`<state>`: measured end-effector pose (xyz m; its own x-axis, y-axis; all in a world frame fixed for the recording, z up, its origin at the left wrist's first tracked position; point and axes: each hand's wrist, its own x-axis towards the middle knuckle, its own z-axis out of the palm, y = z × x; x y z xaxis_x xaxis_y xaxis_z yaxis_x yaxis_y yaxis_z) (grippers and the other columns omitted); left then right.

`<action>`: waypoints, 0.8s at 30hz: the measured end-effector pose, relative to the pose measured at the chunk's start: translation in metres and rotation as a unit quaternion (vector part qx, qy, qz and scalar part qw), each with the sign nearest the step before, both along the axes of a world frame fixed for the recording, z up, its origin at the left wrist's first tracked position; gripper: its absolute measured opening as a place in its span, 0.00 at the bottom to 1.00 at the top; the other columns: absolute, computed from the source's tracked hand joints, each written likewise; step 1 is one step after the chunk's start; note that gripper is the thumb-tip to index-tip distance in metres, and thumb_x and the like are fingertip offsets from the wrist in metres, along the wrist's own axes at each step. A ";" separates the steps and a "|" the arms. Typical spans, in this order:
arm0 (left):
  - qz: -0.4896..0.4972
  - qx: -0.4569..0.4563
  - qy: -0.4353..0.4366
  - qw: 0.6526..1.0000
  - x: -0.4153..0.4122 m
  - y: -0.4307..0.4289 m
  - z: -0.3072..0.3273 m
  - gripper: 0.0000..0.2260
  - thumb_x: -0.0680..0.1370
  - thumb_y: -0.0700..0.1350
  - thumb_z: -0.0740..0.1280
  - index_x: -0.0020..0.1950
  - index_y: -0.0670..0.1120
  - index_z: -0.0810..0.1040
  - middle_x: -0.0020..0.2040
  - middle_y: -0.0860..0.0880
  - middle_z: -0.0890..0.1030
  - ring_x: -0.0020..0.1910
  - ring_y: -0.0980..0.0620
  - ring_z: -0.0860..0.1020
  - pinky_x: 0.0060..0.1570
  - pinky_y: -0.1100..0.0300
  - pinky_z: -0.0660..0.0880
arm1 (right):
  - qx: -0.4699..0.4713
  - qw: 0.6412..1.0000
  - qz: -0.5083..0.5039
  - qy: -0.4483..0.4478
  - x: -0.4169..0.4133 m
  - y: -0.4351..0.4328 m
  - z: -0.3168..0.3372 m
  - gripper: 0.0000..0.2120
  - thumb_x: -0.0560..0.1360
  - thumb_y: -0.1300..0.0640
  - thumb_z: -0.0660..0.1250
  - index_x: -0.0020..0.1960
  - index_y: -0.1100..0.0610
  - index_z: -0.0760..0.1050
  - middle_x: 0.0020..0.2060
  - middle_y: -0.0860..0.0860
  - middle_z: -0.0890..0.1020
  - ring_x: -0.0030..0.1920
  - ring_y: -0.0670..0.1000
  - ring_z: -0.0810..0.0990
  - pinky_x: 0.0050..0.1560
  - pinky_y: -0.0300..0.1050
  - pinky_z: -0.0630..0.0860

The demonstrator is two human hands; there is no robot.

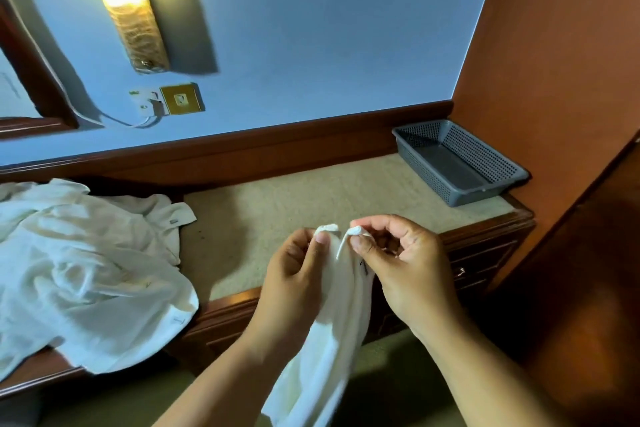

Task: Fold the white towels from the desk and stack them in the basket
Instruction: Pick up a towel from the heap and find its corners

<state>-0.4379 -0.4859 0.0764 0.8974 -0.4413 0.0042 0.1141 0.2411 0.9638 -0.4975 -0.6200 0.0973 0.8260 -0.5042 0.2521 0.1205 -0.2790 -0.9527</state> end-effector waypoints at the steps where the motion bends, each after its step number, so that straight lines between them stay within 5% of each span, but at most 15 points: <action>1: 0.035 0.009 -0.004 0.999 0.008 0.003 0.002 0.13 0.82 0.50 0.65 0.56 0.41 0.80 0.43 0.36 0.82 0.40 0.39 0.76 0.47 0.43 0.74 | -0.013 1.000 -0.010 -0.009 0.001 -0.001 -0.001 0.08 0.75 0.60 0.74 0.48 0.47 0.83 0.42 0.42 0.86 0.44 0.44 0.84 0.42 0.36 0.78; 3: 0.091 0.026 -0.003 0.996 0.025 0.011 0.008 0.09 0.82 0.42 0.66 0.57 0.37 0.75 0.36 0.40 0.81 0.34 0.43 0.77 0.41 0.48 0.77 | -0.030 0.999 -0.021 -0.012 0.004 -0.004 -0.007 0.07 0.76 0.58 0.73 0.49 0.47 0.82 0.43 0.42 0.85 0.46 0.45 0.84 0.45 0.40 0.79; 7: 0.064 0.029 0.042 0.997 0.042 0.027 0.021 0.19 0.81 0.38 0.65 0.68 0.56 0.71 0.38 0.41 0.84 0.35 0.47 0.83 0.43 0.50 0.84 | -0.021 1.000 0.005 0.022 0.009 -0.008 -0.021 0.02 0.80 0.51 0.66 0.53 0.46 0.75 0.43 0.43 0.82 0.45 0.42 0.81 0.45 0.37 0.76; 13: -0.013 0.002 0.042 0.999 0.035 0.017 0.045 0.07 0.83 0.38 0.61 0.57 0.39 0.78 0.47 0.37 0.85 0.45 0.44 0.86 0.44 0.58 0.83 | -0.083 0.983 0.080 0.146 0.014 0.010 -0.041 0.17 0.70 0.40 0.74 0.54 0.46 0.76 0.41 0.46 0.84 0.41 0.41 0.82 0.40 0.41 0.79; 15: -0.039 0.001 0.033 0.999 0.035 0.018 0.051 0.06 0.82 0.35 0.62 0.57 0.38 0.76 0.49 0.38 0.85 0.49 0.44 0.86 0.48 0.56 0.83 | -0.114 0.982 0.072 0.132 0.015 0.008 -0.045 0.15 0.72 0.40 0.72 0.46 0.51 0.78 0.37 0.51 0.82 0.37 0.46 0.80 0.40 0.49 0.77; 17: -0.088 0.015 0.035 0.995 0.038 0.024 0.055 0.10 0.80 0.30 0.63 0.60 0.37 0.74 0.52 0.38 0.85 0.54 0.44 0.85 0.54 0.53 0.82 | -0.038 0.989 0.088 0.113 0.013 -0.002 -0.042 0.18 0.71 0.39 0.70 0.46 0.54 0.80 0.39 0.55 0.84 0.41 0.56 0.83 0.46 0.57 0.79; 21: -0.132 0.178 -0.052 0.974 0.051 0.039 0.054 0.08 0.78 0.34 0.68 0.57 0.38 0.77 0.48 0.42 0.87 0.49 0.48 0.86 0.50 0.56 0.83 | 0.033 0.975 0.178 0.127 0.006 -0.024 -0.029 0.12 0.73 0.49 0.70 0.51 0.55 0.83 0.46 0.56 0.86 0.48 0.60 0.85 0.54 0.65 0.79; 24: -0.074 0.388 -0.270 0.878 0.061 0.042 0.037 0.04 0.78 0.46 0.71 0.50 0.47 0.81 0.40 0.51 0.84 0.39 0.59 0.81 0.36 0.67 0.77 | 0.022 0.969 0.201 0.145 0.006 -0.039 -0.024 0.10 0.73 0.49 0.70 0.49 0.54 0.83 0.46 0.60 0.85 0.48 0.65 0.84 0.53 0.68 0.77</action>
